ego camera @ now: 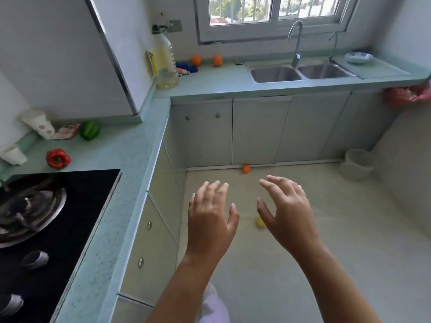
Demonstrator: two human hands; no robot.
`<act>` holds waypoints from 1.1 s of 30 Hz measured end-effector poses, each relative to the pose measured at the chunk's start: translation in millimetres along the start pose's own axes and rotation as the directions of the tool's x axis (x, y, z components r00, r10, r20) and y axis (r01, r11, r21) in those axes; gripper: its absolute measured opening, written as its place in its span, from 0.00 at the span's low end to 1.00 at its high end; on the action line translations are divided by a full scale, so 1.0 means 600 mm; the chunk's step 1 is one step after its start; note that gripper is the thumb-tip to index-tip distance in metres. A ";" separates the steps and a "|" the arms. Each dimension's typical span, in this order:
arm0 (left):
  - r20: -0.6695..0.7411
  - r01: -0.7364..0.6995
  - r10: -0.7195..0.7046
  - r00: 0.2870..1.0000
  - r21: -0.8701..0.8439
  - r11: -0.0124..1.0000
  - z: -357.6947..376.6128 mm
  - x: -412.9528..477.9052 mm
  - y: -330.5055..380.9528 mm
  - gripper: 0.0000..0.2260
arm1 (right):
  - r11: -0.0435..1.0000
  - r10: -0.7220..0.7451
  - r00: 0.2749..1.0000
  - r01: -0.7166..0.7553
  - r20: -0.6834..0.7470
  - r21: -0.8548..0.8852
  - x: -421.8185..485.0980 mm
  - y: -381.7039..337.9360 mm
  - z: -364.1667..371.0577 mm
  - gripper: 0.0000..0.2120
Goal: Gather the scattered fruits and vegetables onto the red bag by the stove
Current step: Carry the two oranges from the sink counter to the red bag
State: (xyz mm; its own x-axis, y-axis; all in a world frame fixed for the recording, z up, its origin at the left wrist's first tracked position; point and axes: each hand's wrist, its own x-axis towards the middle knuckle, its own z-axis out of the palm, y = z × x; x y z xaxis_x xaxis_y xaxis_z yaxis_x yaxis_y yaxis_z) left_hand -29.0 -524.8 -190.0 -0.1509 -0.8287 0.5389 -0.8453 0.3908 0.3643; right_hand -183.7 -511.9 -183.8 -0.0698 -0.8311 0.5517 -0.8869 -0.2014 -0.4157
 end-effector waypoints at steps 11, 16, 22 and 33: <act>-0.027 0.038 -0.040 0.999 -0.058 0.998 0.125 0.252 -0.142 0.20 | 0.997 -0.017 0.999 0.021 0.052 -0.075 0.261 0.040 0.166 0.20; -0.057 0.064 -0.067 0.996 -0.051 0.997 0.163 0.356 -0.219 0.20 | 0.997 -0.029 0.998 0.033 0.058 -0.068 0.376 0.039 0.248 0.19; -0.022 0.071 -0.073 0.997 -0.066 0.995 0.219 0.432 -0.259 0.19 | 0.998 -0.024 0.997 0.028 0.070 -0.061 0.458 0.072 0.313 0.19; 0.019 0.050 -0.050 0.999 -0.016 0.999 0.373 0.673 -0.327 0.20 | 0.999 -0.037 0.997 0.039 0.062 -0.032 0.692 0.195 0.454 0.19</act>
State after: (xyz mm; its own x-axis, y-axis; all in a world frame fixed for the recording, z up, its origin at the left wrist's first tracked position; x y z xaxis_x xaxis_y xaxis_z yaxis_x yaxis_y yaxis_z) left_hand -38.8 -1026.1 -213.8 -0.1185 -0.8548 0.5053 -0.8438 0.3549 0.4026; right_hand -191.9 -1022.0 -200.4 -0.0083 -0.8537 0.5207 -0.9030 -0.2173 -0.3706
